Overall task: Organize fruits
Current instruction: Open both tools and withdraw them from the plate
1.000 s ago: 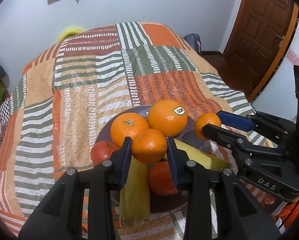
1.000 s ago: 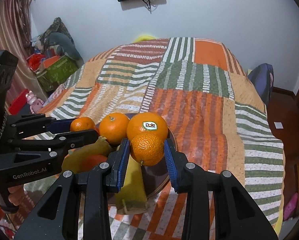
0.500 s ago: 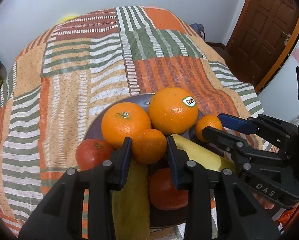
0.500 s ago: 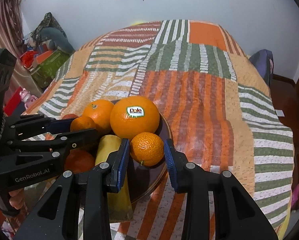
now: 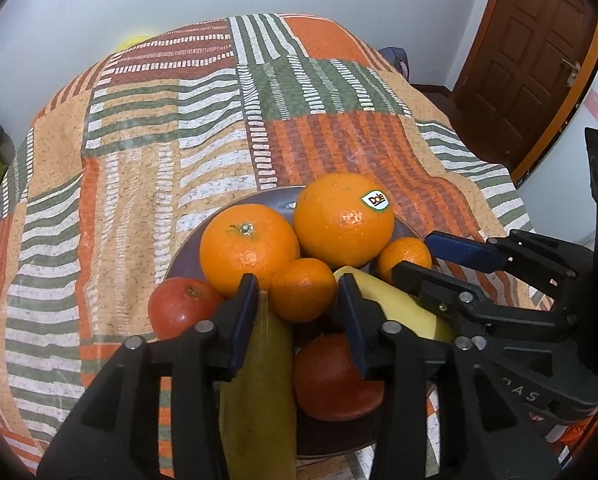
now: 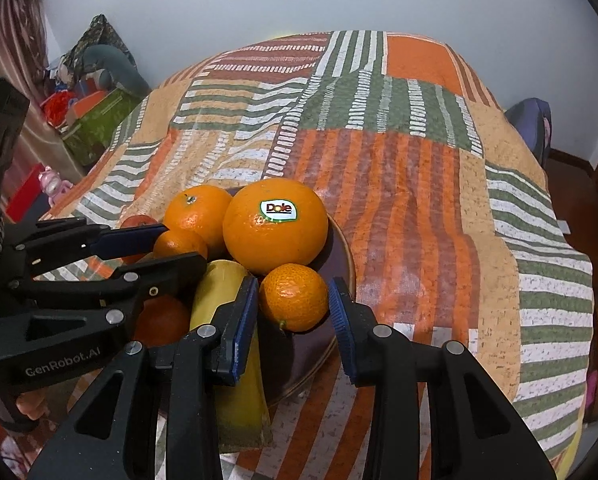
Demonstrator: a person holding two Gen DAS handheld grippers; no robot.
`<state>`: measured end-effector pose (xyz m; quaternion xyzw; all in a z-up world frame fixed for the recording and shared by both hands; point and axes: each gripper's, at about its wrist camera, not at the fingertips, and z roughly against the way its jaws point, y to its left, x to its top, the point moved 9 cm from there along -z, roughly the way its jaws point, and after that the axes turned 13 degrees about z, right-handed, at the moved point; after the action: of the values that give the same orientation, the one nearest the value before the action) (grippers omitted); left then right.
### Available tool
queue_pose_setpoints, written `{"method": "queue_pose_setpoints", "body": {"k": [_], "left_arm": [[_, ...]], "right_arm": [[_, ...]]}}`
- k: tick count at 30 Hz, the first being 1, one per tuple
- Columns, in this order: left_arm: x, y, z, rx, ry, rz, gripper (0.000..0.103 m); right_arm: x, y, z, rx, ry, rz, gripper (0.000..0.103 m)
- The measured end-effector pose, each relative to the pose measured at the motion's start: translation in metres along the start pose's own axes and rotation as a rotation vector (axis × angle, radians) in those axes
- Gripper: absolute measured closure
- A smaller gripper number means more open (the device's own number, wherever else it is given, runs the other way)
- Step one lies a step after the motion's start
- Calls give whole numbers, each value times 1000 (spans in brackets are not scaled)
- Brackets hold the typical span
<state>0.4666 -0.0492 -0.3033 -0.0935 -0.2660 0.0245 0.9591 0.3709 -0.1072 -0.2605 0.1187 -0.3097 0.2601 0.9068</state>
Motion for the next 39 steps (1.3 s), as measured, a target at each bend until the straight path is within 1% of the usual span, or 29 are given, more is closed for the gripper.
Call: {"method": "queue_pose_setpoints", "body": {"k": [2,4,7,12,20,23,26,32,34,36,38,39], "left_arm": [[-2,0,3,0,-5,9,55],[-4,0,7,-3,-7,9,55],[-5,-1,19,-7,-21,10,54],[-7,-2,51,-20,-59,11,54],[-12,2,122,-23,-151,8,53],[-18,5,145,-23,-178,11,50],[-26,6,167,-21,-200,7,49],[-51,19,202,-12,-210,-11,47],[-60,28,214,-2,-212,-9,43],[-69,37,223,11,-223,-1,33],[-77,49,230,31,-237,9,29],[-82,54,232,39,-238,16,29]], "right_arm": [[1,-1,4,-1,-10,-2,69],[2,0,10,-11,-16,4,65],[4,3,25,-30,-36,18,63],[6,9,47,-37,-61,22,62],[10,29,92,-50,-118,43,62],[10,40,109,-48,-139,54,62],[10,52,124,-49,-158,68,62],[-2,77,148,-22,-178,96,62],[-10,85,152,-22,-172,111,62],[-17,91,152,-21,-163,119,62],[-26,98,151,-12,-150,124,62],[-31,101,150,-6,-145,121,62]]}}
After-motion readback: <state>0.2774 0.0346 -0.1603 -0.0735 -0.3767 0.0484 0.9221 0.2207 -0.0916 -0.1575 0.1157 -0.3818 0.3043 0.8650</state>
